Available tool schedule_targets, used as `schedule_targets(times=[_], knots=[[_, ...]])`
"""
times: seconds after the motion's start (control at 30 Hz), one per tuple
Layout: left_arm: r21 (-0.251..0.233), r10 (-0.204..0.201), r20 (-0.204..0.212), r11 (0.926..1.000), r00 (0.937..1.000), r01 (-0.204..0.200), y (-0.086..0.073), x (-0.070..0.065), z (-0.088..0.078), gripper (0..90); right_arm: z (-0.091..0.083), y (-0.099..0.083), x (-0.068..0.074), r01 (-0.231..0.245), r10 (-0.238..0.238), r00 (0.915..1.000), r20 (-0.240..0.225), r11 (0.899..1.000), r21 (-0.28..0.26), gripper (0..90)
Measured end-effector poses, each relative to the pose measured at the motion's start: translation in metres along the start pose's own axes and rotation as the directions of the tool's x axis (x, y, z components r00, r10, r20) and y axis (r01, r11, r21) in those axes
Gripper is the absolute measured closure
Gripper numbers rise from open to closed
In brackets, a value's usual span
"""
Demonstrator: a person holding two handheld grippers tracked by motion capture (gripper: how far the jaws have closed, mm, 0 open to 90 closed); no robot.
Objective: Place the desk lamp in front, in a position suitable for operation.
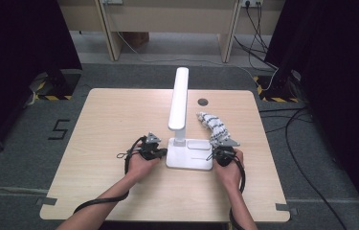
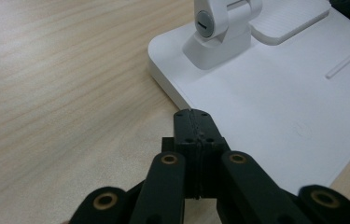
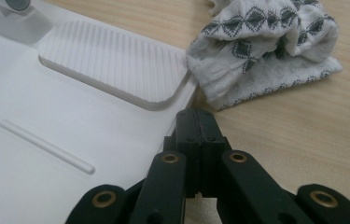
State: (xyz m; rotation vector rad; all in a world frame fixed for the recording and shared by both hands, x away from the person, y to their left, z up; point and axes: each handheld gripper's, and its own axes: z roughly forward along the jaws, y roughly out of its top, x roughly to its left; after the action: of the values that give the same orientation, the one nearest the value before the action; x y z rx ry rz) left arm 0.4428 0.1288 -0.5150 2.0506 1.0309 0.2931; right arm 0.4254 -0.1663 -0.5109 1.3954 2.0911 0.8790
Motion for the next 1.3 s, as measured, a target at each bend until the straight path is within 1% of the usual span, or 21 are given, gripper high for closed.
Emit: schedule_targets(times=[0.13,0.33,0.4,0.63,0.7,0.73,0.8,0.83,0.87,0.97,1.03,1.07,1.1,1.17,1.2,1.23,1.27,1.3], knots=[[-0.001,0.000,-0.003,1.0000,1.0000,0.000,0.000,0.000,0.000,89.5,0.001,0.000,0.001,0.003,-0.003,1.0000,0.001,1.000,-0.004,90.0],[-0.002,-0.001,-0.005,1.0000,1.0000,0.001,-0.002,0.002,-0.002,89.5,0.002,0.002,0.003,-0.009,0.009,1.0000,-0.002,1.000,0.000,90.0],[-0.001,-0.001,-0.008,1.0000,1.0000,0.001,-0.002,0.002,-0.002,89.5,0.003,0.002,0.003,0.000,0.000,1.0000,0.001,1.000,-0.003,90.0],[0.001,0.015,-0.015,0.9999,0.9998,-0.015,-0.004,0.001,-0.006,89.5,0.005,0.005,0.006,-0.010,0.010,0.9999,0.000,1.000,0.001,90.0],[0.003,0.027,-0.017,0.9996,0.9995,-0.026,-0.006,0.000,-0.008,89.6,0.006,0.006,0.007,-0.005,0.005,1.0000,0.000,1.000,0.003,90.0],[0.005,0.032,-0.016,0.9995,0.9994,-0.031,-0.008,-0.001,-0.009,89.6,0.006,0.007,0.007,-0.008,0.008,1.0000,0.001,1.000,0.005,90.0],[0.006,0.037,-0.011,0.9993,0.9993,-0.037,-0.010,-0.002,-0.012,89.6,0.009,0.009,0.007,0.003,-0.003,1.0000,0.000,1.000,0.005,90.0],[0.006,0.037,-0.011,0.9993,0.9993,-0.037,-0.010,-0.002,-0.012,89.5,0.010,0.010,0.008,-0.004,0.004,1.0000,0.001,1.000,0.006,90.0],[0.009,0.042,-0.006,0.9991,0.9991,-0.042,-0.013,-0.003,-0.015,89.5,0.012,0.012,0.009,-0.001,0.001,1.0000,0.001,1.000,0.004,90.0],[0.015,0.038,0.010,0.9991,0.9992,-0.039,-0.015,-0.002,-0.019,89.5,0.016,0.016,0.010,0.013,-0.013,0.9999,-0.001,1.000,0.006,90.0],[0.008,0.037,0.010,0.9993,0.9993,-0.037,-0.014,0.000,-0.023,88.4,0.018,0.018,0.010,0.020,-0.020,0.9998,-0.005,1.000,0.009,87.0],[-0.005,0.033,0.007,0.9994,0.9994,-0.033,-0.012,0.002,-0.025,86.8,0.019,0.020,0.009,0.024,-0.024,0.9997,-0.010,1.000,0.014,84.4],[-0.015,0.031,0.003,0.9994,0.9995,-0.031,-0.009,0.004,-0.028,82.6,0.018,0.020,0.008,0.020,-0.020,0.9997,-0.012,1.000,0.016,81.9],[-0.056,0.027,-0.009,0.9980,0.9996,-0.028,0.001,0.008,-0.034,72.5,0.013,0.021,0.006,0.014,-0.014,0.9998,-0.016,1.000,0.005,78.5],[-0.078,0.024,-0.006,0.9967,0.9997,-0.025,0.007,0.010,-0.036,66.1,0.009,0.021,0.006,0.007,-0.006,0.9998,-0.019,1.000,0.001,76.4],[-0.078,0.024,-0.006,0.9967,0.9997,-0.025,0.007,0.010,-0.036,60.1,0.009,0.021,0.006,0.007,-0.006,0.9998,-0.019,1.000,0.001,76.4],[-0.116,0.022,-0.012,0.9929,0.9997,-0.024,0.020,0.013,-0.038,54.5,0.000,0.020,0.004,0.002,-0.002,0.9996,-0.027,1.000,0.001,72.8],[-0.142,0.021,-0.016,0.9896,0.9997,-0.023,0.029,0.014,-0.039,52.5,-0.004,0.020,0.004,0.003,-0.003,0.9994,-0.034,1.000,0.005,72.6]])
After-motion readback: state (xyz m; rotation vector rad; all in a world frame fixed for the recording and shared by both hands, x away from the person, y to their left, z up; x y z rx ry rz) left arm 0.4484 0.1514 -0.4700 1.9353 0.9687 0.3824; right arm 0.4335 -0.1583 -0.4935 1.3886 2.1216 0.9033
